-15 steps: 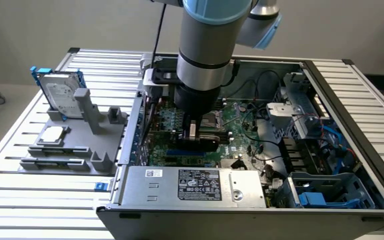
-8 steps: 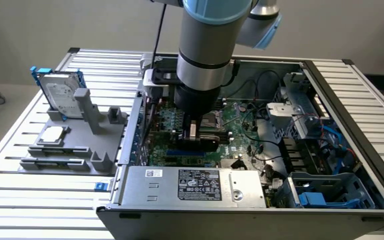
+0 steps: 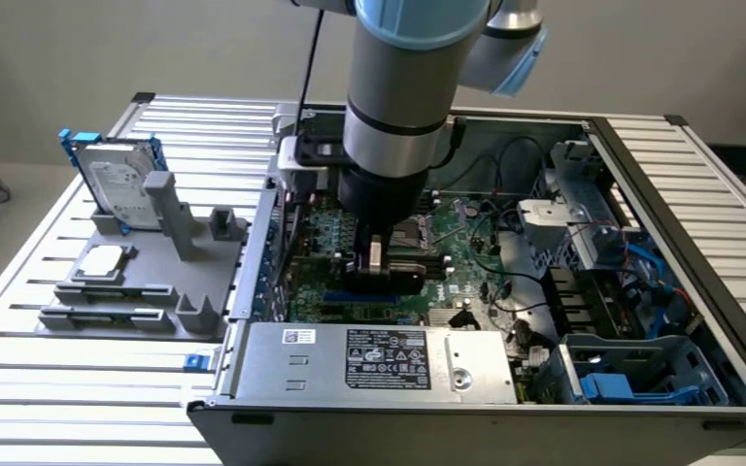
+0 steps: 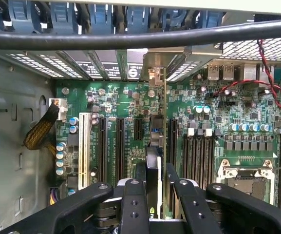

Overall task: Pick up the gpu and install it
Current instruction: 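Insert the gpu into the slot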

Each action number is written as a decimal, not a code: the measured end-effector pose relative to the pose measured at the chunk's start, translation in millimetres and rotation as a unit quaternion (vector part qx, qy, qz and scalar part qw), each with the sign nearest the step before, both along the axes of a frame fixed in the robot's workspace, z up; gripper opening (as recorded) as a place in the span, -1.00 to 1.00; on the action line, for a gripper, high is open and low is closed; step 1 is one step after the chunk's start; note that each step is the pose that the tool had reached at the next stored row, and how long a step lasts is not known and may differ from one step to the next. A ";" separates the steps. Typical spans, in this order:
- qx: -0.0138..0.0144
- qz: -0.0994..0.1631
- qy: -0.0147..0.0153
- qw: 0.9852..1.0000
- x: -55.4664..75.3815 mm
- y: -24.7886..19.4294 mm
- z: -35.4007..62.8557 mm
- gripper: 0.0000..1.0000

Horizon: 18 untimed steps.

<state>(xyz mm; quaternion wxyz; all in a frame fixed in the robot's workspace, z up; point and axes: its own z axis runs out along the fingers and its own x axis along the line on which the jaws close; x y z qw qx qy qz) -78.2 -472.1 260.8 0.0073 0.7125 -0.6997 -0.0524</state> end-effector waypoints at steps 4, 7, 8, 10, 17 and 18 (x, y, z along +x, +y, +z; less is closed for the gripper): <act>0.000 0.001 0.000 1.000 -0.6 0.0 -1.3 -0.47; 0.000 0.003 0.000 1.000 -0.7 0.0 -1.7 -0.47; 0.000 0.004 0.000 1.000 -0.7 0.0 -1.8 -0.47; 0.000 0.006 0.000 1.000 -0.7 0.0 -1.9 -0.47; -0.001 0.015 0.000 1.000 -0.7 0.0 -1.9 -0.47; -0.001 0.016 0.000 1.000 -0.7 0.0 -1.9 -0.47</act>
